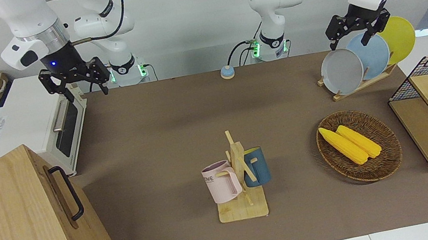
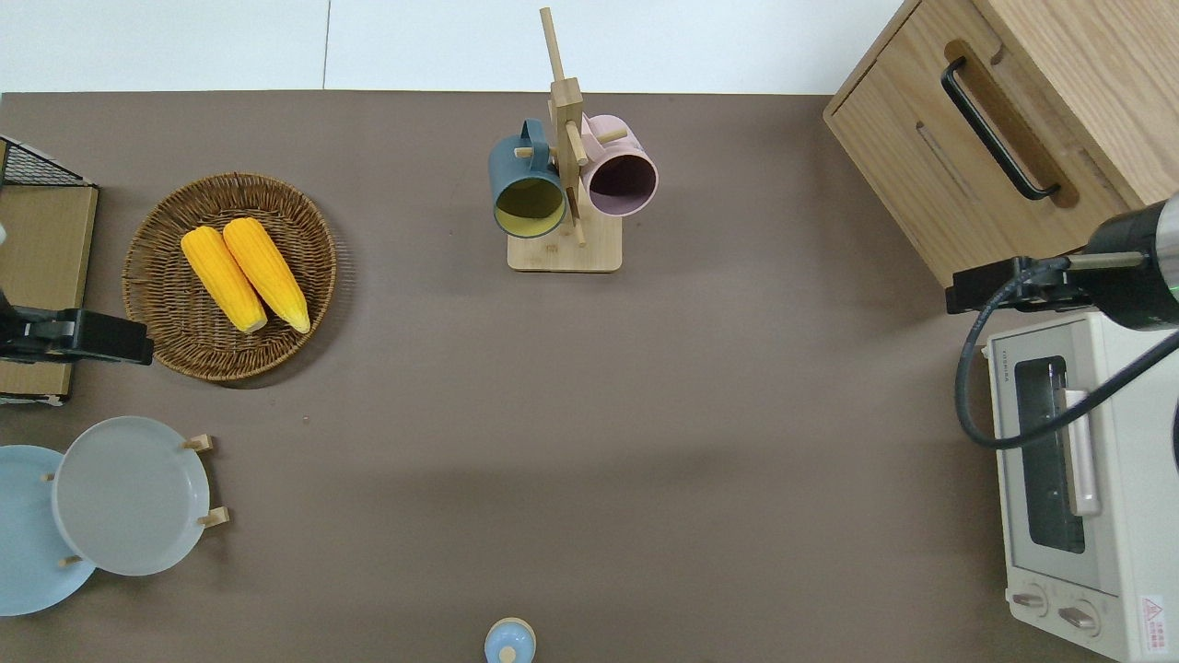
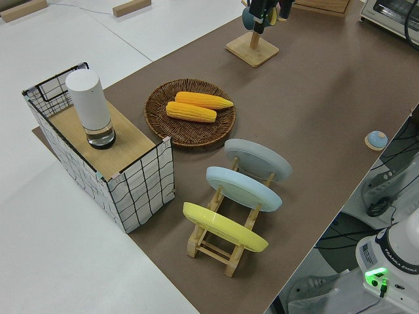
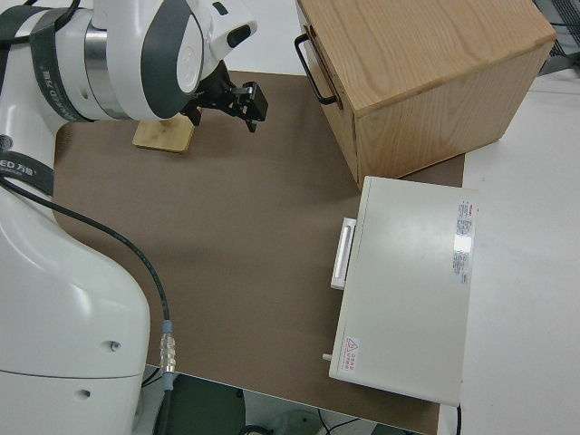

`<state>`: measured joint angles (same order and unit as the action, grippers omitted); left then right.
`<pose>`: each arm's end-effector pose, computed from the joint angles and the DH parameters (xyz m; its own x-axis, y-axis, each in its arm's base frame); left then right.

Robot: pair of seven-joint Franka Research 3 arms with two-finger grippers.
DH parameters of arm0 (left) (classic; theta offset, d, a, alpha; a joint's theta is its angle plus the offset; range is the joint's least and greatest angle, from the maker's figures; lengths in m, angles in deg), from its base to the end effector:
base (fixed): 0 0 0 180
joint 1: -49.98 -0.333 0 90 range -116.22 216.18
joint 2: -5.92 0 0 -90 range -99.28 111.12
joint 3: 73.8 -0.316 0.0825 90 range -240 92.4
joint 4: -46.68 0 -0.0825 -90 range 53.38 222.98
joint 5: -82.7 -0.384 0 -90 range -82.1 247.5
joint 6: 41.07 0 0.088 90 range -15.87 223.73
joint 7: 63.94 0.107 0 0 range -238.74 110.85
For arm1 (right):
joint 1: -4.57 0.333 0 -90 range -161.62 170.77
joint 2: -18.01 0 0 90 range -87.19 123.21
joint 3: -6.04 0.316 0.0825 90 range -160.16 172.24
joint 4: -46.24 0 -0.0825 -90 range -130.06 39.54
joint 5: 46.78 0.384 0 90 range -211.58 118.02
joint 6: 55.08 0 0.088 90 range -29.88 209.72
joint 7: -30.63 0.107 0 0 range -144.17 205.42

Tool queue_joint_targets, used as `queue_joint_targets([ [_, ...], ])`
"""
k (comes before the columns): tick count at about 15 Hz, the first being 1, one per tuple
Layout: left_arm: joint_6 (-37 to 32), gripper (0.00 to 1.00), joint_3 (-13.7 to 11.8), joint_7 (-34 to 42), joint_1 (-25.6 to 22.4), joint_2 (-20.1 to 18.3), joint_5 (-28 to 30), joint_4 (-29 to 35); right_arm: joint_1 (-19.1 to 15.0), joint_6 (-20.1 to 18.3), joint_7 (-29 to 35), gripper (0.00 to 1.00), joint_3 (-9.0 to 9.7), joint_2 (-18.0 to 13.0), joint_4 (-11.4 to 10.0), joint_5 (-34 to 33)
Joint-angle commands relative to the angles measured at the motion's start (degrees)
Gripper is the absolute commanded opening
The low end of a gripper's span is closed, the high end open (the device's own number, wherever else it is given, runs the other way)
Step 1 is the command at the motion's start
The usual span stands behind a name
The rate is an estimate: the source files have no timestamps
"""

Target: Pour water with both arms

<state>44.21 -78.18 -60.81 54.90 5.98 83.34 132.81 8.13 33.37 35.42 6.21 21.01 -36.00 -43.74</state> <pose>0.5468 -0.0065 0.6484 0.9978 -0.0649 -0.0152 -0.0647 -0.9978 0.0119 0.5670 0.0427 0.6566 0.9985 -0.0170 0.0514 -0.0141 -0.9982 -0.0575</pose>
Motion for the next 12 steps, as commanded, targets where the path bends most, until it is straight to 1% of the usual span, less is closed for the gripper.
queue_joint_targets([
  [1, -1.7, 1.0, -0.1, -0.4, 0.6, 0.3, -1.6, -0.2, 0.1, -0.5, 0.4, 0.992, 0.27, 0.8, 1.2, 0.4],
  [4, -2.4, 1.0, -0.2, -0.2, 0.1, 1.2, -1.3, -0.2, 0.9, -0.5, 0.4, 0.992, 0.53, 0.9, 0.2, 0.6],
  [6, -3.5, 1.0, -0.3, 1.0, -0.1, 1.1, -1.4, 0.2, 2.9, -0.5, 0.5, 0.992, 0.53, 0.9, -1.3, 0.7],
  [8, -3.5, 1.0, -0.4, 2.7, -0.3, 1.1, -1.5, -0.2, 4.4, -0.3, 0.5, 0.992, 0.53, 1.2, -2.2, 0.7],
  [10, -3.2, 1.0, -0.4, 4.4, -1.7, 1.3, -2.1, -0.2, 6.2, 0.3, 0.6, 0.992, 0.53, 2.1, -2.7, 1.6],
  [11, -3.0, 1.0, -0.4, 5.3, -1.9, 1.6, -3.1, -0.2, 7.2, 0.8, 0.9, 0.992, 0.53, 3.0, -3.5, 3.5],
  [12, -2.7, 1.0, -0.4, 7.3, -3.3, 2.2, -5.0, -0.3, 7.9, 2.1, 0.9, 0.992, 0.53, 3.8, -3.9, 3.7],
])
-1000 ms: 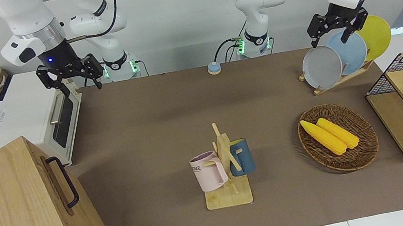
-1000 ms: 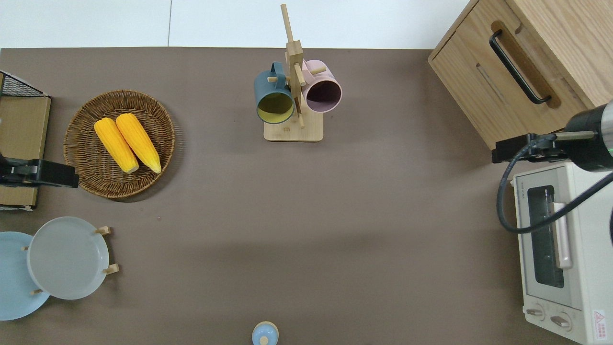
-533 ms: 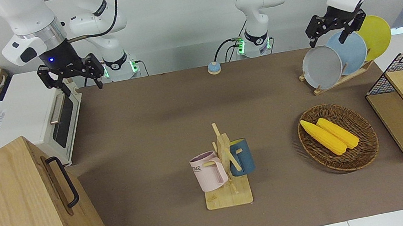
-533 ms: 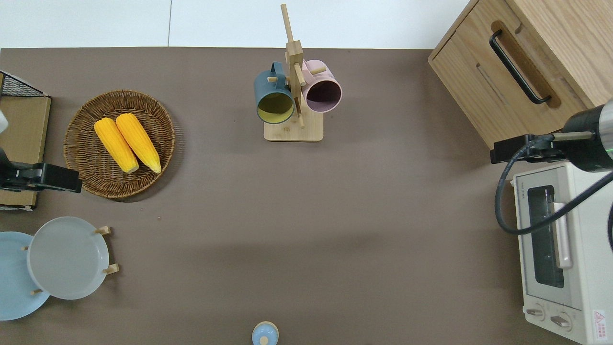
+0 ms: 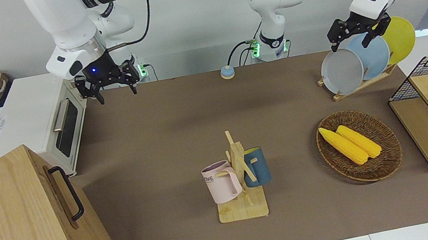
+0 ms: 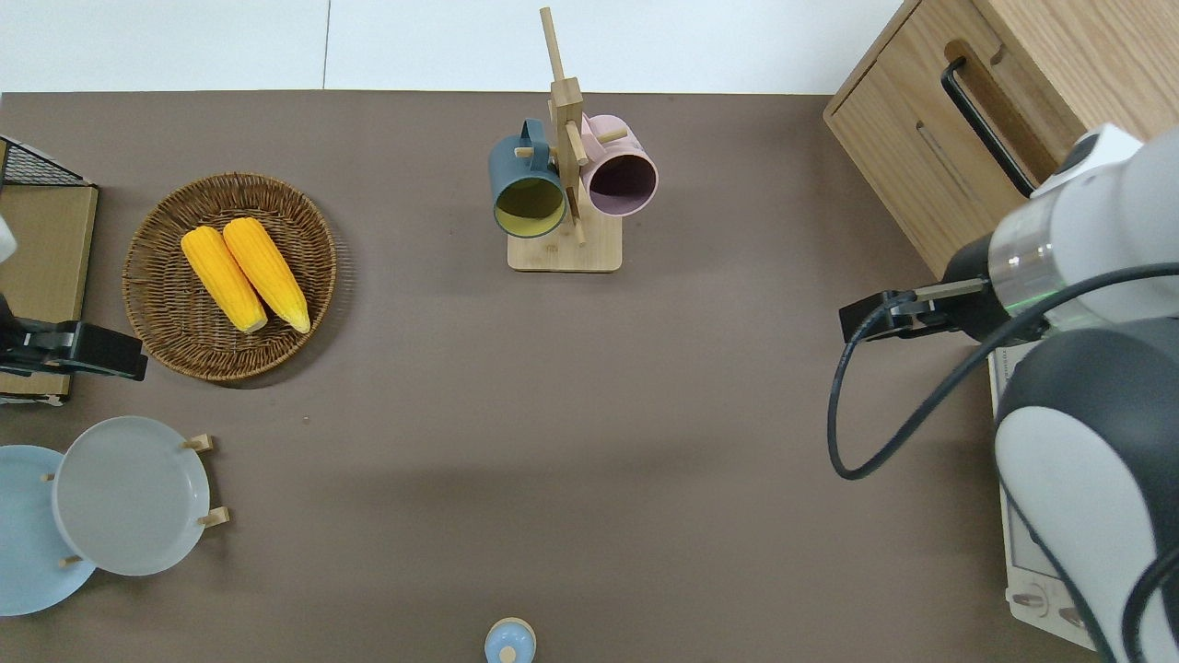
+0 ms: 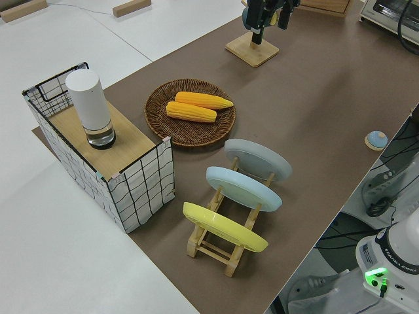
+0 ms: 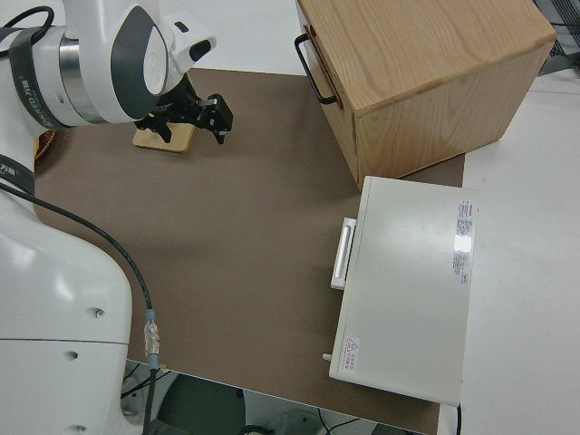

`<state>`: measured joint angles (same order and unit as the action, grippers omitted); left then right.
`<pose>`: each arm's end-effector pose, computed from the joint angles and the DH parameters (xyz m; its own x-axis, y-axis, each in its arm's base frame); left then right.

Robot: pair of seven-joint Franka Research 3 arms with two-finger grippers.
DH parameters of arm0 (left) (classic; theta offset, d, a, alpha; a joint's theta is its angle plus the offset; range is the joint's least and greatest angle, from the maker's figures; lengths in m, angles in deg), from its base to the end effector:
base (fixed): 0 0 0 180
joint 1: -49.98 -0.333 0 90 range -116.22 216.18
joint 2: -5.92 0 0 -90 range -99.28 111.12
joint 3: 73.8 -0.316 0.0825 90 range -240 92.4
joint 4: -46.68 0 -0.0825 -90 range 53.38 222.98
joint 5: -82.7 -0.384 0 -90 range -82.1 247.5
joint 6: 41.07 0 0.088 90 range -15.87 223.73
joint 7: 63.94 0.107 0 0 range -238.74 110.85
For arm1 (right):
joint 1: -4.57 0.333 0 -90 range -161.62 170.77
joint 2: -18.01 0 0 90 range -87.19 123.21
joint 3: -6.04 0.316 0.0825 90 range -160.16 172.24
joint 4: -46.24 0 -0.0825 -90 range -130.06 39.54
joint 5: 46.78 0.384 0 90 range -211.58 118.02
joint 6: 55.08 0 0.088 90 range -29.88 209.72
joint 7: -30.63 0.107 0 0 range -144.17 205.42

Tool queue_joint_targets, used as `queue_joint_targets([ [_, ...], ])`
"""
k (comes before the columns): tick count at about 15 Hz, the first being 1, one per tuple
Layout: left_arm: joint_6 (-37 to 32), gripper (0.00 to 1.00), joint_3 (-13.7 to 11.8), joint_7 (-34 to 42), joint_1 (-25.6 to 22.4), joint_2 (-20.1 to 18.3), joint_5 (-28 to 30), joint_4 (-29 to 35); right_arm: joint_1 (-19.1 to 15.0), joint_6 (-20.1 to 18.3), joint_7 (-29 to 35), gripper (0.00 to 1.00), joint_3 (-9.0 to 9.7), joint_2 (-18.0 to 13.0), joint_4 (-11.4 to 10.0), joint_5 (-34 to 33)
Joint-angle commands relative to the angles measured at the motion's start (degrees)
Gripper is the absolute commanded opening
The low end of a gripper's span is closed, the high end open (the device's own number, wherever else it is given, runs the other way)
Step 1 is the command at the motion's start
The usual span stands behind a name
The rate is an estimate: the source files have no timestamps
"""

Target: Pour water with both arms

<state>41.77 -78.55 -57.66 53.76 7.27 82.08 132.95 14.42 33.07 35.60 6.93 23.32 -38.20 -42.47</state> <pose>0.5488 0.0100 0.6314 0.9923 -0.0911 -0.0841 -0.0917 -0.9958 -0.0036 0.5684 0.1158 0.6151 0.9941 0.1031 -0.0343 0.1003 -0.9922 -0.0739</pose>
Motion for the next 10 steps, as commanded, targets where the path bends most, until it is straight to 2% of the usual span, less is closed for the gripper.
queue_joint_targets([
  [1, -0.2, 1.0, 0.0, 6.4, -3.9, 1.0, -4.1, -0.5, 2.5, 3.9, 0.6, 0.992, -0.19, 2.5, -1.8, 2.5],
  [5, 1.5, 1.0, 0.0, 16.4, -12.4, 1.3, -3.4, -0.5, 5.7, 11.3, 0.5, 0.992, -0.19, 6.5, -1.8, 2.5],
  [8, 4.9, 1.0, 0.0, 24.9, -18.8, 2.2, -3.3, -0.6, 6.9, 17.0, 0.2, 0.992, -0.19, 9.7, -1.7, 2.3],
  [10, 7.1, 1.0, -0.1, 29.2, -22.2, 3.2, -3.2, -0.8, 8.3, 23.3, 0.1, 0.992, -0.19, 12.5, -1.6, 2.3],
])
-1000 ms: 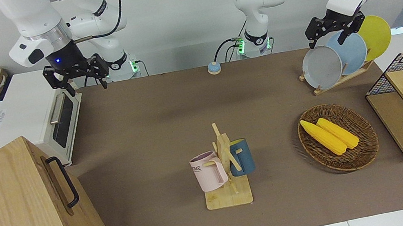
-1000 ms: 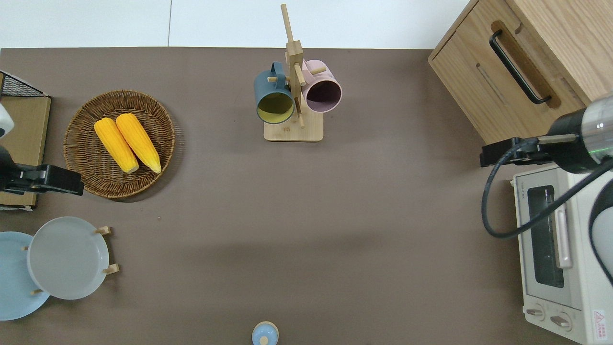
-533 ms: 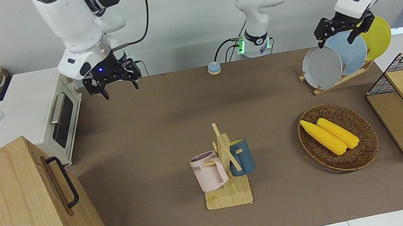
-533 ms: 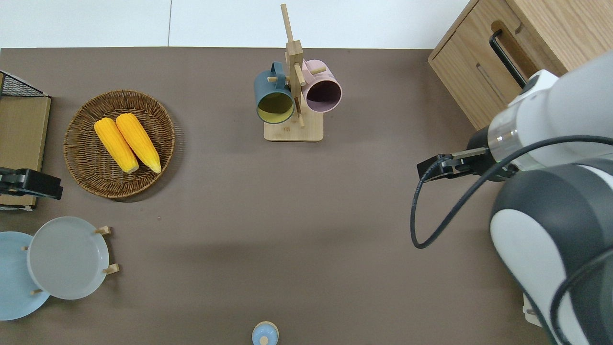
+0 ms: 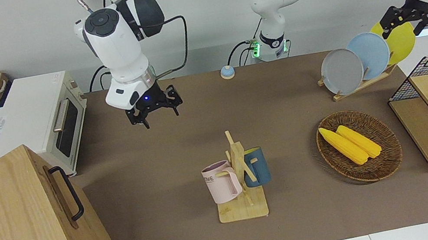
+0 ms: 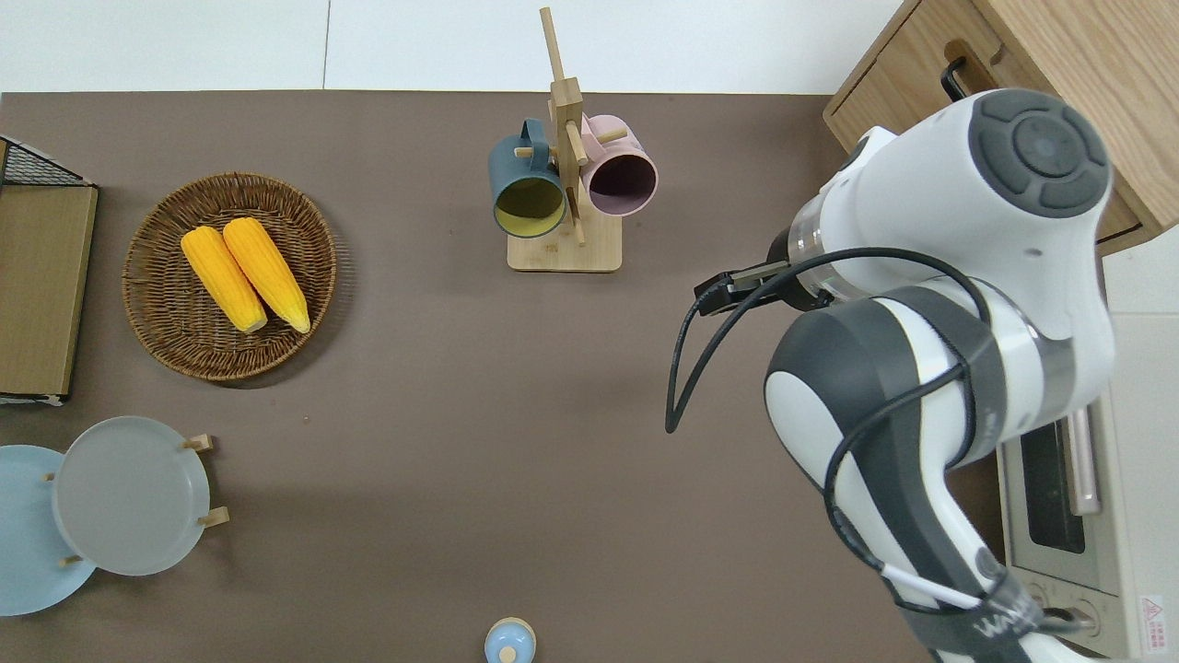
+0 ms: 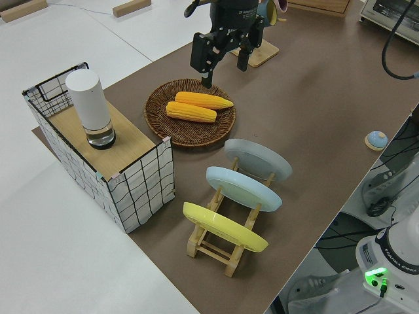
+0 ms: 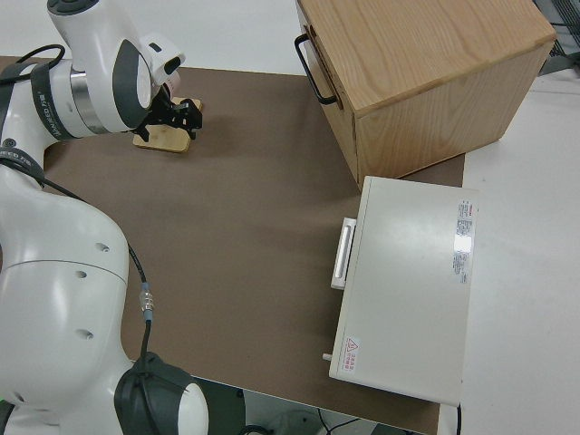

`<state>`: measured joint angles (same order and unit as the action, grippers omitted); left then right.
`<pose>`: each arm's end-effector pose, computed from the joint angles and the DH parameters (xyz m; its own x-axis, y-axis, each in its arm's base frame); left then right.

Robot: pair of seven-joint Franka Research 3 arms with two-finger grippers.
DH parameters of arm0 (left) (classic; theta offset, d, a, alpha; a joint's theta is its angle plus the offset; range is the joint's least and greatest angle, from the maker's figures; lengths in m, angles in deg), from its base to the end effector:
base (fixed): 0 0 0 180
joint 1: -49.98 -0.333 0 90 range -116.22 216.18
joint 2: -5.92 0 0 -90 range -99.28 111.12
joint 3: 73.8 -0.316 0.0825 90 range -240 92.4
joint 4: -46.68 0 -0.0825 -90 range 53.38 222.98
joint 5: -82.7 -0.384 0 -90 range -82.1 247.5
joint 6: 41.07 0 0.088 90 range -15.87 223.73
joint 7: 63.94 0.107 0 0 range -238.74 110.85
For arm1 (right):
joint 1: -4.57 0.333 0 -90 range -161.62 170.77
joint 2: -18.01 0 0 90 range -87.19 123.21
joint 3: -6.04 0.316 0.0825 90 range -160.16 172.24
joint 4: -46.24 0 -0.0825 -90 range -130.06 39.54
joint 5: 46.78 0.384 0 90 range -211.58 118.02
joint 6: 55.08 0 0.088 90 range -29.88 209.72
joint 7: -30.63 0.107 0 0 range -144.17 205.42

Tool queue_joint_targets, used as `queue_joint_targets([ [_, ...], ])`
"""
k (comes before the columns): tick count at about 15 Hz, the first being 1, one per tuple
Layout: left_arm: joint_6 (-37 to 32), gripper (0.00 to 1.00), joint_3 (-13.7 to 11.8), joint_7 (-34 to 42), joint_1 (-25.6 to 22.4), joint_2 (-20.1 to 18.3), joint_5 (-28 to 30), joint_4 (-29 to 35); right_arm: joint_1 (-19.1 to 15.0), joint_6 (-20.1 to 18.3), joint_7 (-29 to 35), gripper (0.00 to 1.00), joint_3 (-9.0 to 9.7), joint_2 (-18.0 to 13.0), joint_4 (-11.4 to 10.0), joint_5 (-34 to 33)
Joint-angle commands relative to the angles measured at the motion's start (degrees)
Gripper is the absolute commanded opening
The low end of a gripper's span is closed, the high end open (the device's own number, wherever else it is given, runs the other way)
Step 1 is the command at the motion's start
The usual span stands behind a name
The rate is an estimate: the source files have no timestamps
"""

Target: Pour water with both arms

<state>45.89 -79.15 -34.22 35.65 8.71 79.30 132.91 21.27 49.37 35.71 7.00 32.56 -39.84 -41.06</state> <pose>0.5296 0.1950 0.6239 0.9833 -0.1708 -0.0626 -0.1733 -0.9841 -0.0378 0.6143 0.2029 0.5279 0.9797 0.1926 0.0560 0.1977 -0.9743 -0.1075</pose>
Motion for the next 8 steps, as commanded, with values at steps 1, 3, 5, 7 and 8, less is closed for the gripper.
queue_joint_targets([
  [1, 4.1, 1.0, 0.5, 7.4, -5.3, 2.3, -0.4, -0.7, 2.1, 9.5, 0.1, 0.992, -0.26, 4.4, 0.2, 0.7],
  [3, 6.9, 1.0, 0.4, 8.2, -7.0, 3.2, -0.4, -0.7, 2.7, 14.3, -0.3, 0.992, -0.26, 6.4, 0.6, 0.3],
  [5, 9.6, 1.0, 0.5, 8.4, -9.4, 3.8, 1.4, -0.6, 2.9, 18.8, -4.8, 0.992, -0.26, 8.4, 1.2, -0.4],
  [7, 12.4, 1.0, 0.6, 9.5, -11.2, 4.5, 3.6, -0.6, 2.9, 21.6, -10.0, 0.99, -0.26, 10.0, 2.0, -1.1],
  [8, 14.1, 1.0, 0.6, 9.6, -11.8, 4.7, 4.3, -0.5, 2.8, 22.4, -11.3, 0.987, -0.26, 10.6, 2.4, -1.2],
])
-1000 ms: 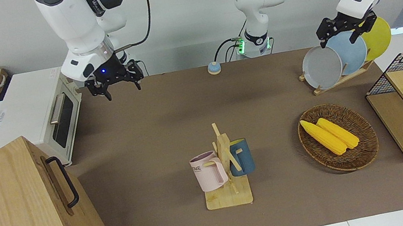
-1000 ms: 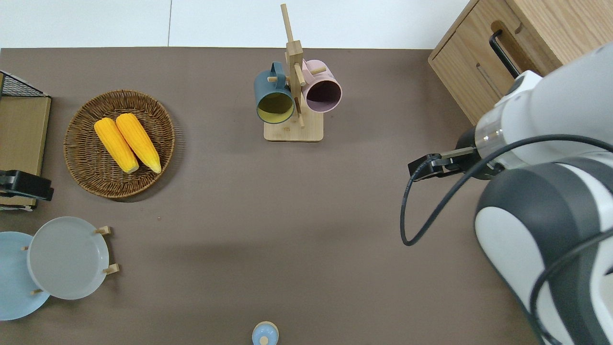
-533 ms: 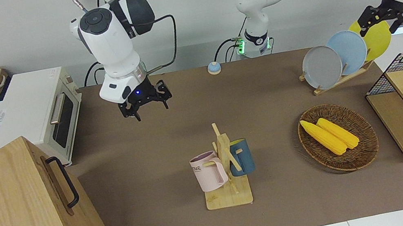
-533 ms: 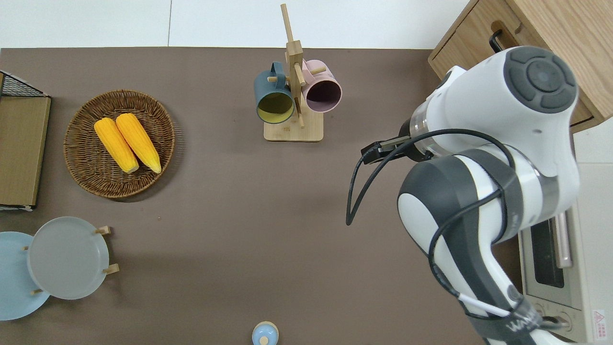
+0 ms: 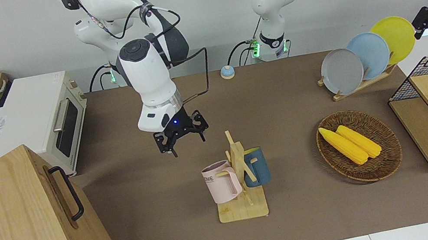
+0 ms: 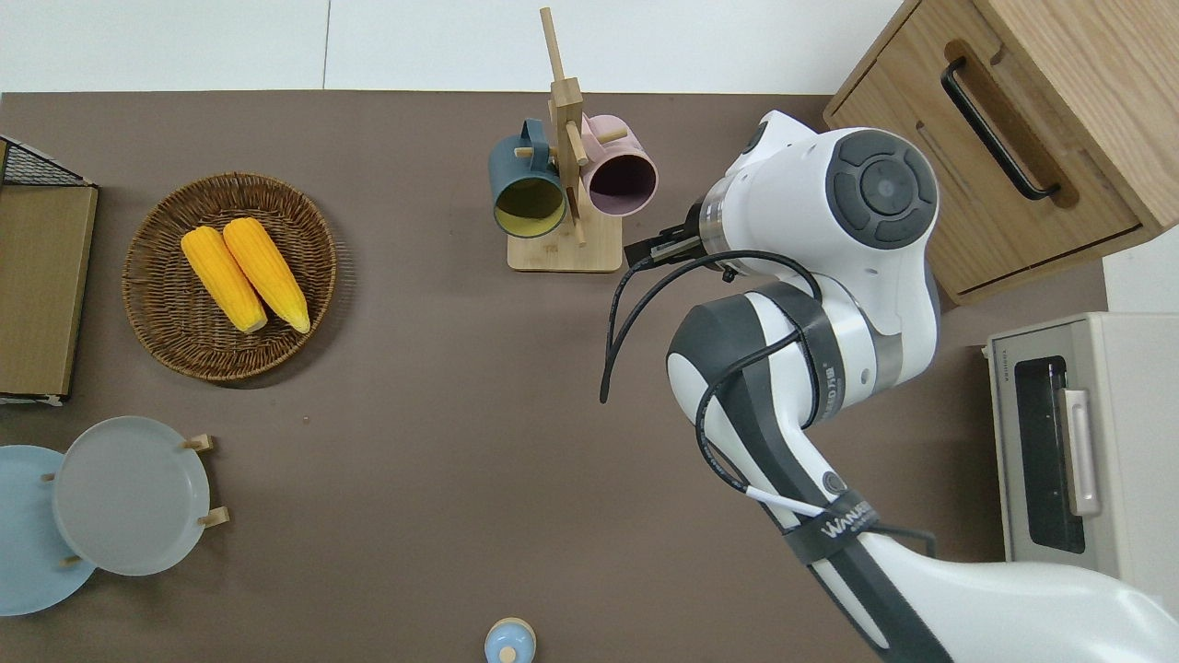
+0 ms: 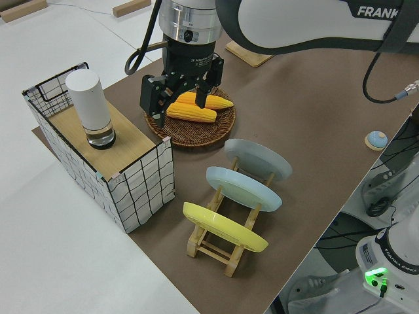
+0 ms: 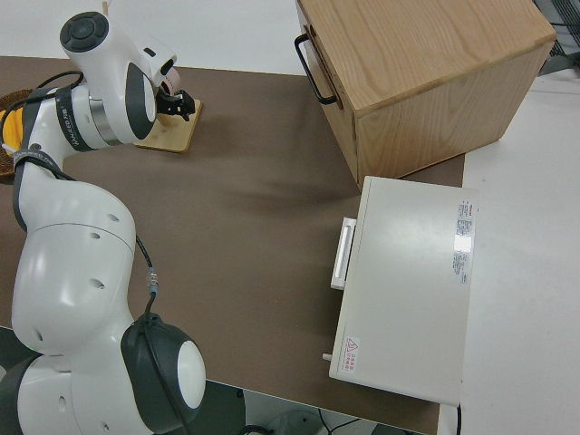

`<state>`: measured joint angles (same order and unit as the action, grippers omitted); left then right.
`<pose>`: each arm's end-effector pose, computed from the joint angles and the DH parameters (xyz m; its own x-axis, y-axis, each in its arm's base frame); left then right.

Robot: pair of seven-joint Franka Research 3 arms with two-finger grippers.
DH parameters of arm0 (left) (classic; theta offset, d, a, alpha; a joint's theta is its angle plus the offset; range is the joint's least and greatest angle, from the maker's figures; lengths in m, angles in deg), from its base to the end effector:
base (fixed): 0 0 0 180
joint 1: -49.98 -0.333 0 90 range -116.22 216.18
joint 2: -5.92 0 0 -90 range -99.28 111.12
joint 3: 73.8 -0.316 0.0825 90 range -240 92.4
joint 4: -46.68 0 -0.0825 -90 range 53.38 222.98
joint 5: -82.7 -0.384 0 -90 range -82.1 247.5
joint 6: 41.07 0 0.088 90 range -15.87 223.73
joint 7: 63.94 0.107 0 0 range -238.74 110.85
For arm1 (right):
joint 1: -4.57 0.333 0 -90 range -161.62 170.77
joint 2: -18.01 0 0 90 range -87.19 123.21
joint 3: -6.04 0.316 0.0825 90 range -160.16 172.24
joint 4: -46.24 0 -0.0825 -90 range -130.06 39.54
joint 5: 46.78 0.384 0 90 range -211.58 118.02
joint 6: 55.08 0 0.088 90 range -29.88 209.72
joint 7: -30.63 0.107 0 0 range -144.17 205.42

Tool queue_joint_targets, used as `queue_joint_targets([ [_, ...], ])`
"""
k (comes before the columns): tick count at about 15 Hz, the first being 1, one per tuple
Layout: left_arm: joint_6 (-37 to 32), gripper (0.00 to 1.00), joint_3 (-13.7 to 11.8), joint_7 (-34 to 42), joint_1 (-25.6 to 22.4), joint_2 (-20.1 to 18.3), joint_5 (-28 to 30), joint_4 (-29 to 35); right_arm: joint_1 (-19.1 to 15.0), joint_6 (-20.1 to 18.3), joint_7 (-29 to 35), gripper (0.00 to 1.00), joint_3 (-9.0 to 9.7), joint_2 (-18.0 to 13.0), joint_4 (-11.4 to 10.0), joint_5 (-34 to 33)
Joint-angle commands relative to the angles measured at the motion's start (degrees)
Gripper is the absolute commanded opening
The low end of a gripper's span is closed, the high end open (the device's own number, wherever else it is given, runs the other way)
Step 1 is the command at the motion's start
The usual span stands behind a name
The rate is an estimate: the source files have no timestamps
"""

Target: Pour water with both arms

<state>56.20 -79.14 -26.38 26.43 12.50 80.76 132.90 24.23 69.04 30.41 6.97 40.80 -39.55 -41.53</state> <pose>0.5268 0.2907 0.6017 0.9871 -0.1560 0.0350 -0.1527 -0.9848 -0.0830 0.6567 0.2487 0.4689 0.9189 0.2914 0.2658 0.3251 -0.9412 -0.0920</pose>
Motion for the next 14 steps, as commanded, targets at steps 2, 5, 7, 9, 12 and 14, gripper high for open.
queue_joint_targets([
  [2, 7.6, 1.0, 0.6, 1.7, -3.4, 1.8, 4.1, -0.4, -0.2, 4.9, -7.2, 0.983, -0.23, 3.7, 3.4, -0.9],
  [5, 13.7, 1.0, 0.6, 2.1, -5.9, 3.2, 7.3, -0.3, -0.8, 9.4, -8.3, 0.958, -0.23, 6.4, 6.1, -0.9],
  [7, 18.2, 1.0, 0.6, 2.2, -6.7, 4.7, 11.1, 0.2, -0.8, 9.4, -8.3, 0.906, -0.23, 8.1, 8.6, -0.8],
  [9, 20.6, 1.0, 0.7, 3.7, -7.5, 6.3, 15.5, 0.2, -0.7, 9.5, -8.3, 0.864, -0.23, 10.0, 10.7, -0.9],
  [12, 24.9, 1.0, 0.7, 7.0, -7.6, 8.1, 22.9, 1.0, -0.4, 10.1, -8.2, 0.743, -0.23, 10.3, 11.1, -0.9],
  [14, 26.5, 1.0, 0.8, 8.5, -7.4, 9.2, 24.7, 1.1, -0.2, 10.2, -8.1, 0.532, -0.23, 10.8, 11.2, -0.9],
])
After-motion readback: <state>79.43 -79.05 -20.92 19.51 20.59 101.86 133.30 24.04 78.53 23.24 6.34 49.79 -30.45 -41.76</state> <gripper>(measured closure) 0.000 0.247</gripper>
